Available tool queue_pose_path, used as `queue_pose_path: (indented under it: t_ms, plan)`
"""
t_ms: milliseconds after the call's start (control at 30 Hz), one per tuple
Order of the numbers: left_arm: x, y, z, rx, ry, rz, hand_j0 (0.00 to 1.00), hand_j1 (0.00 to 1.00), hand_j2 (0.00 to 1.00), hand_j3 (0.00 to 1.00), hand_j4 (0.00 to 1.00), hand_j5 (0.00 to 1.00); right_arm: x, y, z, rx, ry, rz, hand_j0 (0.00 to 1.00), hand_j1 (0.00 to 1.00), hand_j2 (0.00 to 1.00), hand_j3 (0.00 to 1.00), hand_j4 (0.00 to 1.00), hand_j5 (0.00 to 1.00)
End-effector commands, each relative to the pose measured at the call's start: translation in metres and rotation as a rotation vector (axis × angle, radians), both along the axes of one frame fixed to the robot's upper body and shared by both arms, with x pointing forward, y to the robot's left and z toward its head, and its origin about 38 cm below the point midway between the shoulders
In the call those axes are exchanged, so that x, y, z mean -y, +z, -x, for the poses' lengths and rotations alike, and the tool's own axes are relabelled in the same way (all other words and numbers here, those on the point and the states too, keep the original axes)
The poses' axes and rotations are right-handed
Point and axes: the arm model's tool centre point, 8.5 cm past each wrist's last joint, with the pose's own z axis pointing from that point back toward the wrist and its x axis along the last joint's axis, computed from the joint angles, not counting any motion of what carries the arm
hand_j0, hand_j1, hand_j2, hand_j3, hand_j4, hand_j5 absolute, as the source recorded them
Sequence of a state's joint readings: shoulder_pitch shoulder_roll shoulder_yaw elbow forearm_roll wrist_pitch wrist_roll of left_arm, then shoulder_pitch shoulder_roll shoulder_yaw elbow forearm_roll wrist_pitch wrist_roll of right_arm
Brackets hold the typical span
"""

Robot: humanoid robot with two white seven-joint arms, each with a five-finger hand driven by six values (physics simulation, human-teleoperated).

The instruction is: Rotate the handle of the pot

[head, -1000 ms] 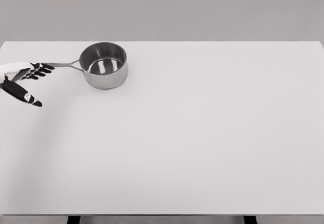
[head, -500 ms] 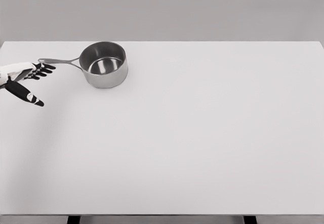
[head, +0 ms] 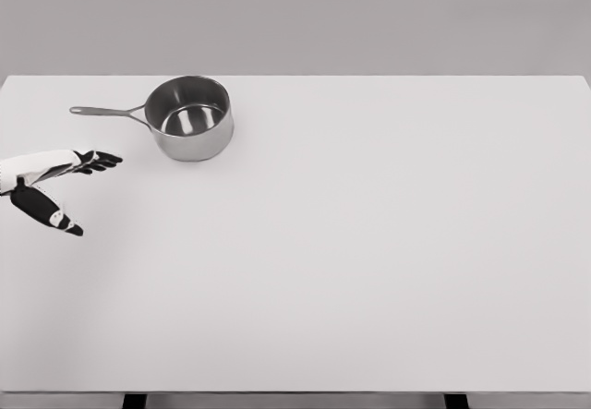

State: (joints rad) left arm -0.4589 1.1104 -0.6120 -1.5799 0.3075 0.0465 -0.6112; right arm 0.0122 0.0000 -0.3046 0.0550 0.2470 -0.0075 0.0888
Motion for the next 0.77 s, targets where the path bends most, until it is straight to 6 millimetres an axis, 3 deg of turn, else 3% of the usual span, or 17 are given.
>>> queue_pose_path:
  t_ms: [0,133,267,733]
  plan:
    - [0.012,0.034,0.006,0.158,-0.172,0.049,1.0,1.0,1.0,1.0,1.0,1.0,0.0,0.0,0.0,-0.002,-0.001,0.0,1.0,1.0,1.0,1.0,1.0,1.0]
    - [0.029,0.055,0.035,0.418,-0.503,0.164,1.0,1.0,1.0,1.0,1.0,1.0,0.0,0.0,0.0,0.0,-0.001,0.0,1.0,1.0,1.0,1.0,1.0,1.0]
    - [0.02,0.062,0.033,0.457,-0.467,0.175,1.0,1.0,1.0,1.0,1.0,1.0,0.0,0.0,0.0,0.0,0.001,0.0,1.0,1.0,1.0,1.0,1.0,1.0]
    - [0.034,0.069,0.028,0.521,-0.476,0.229,1.0,1.0,1.0,1.0,1.0,1.0,0.0,0.0,0.0,0.0,-0.001,0.0,1.0,1.0,1.0,1.0,1.0,1.0]
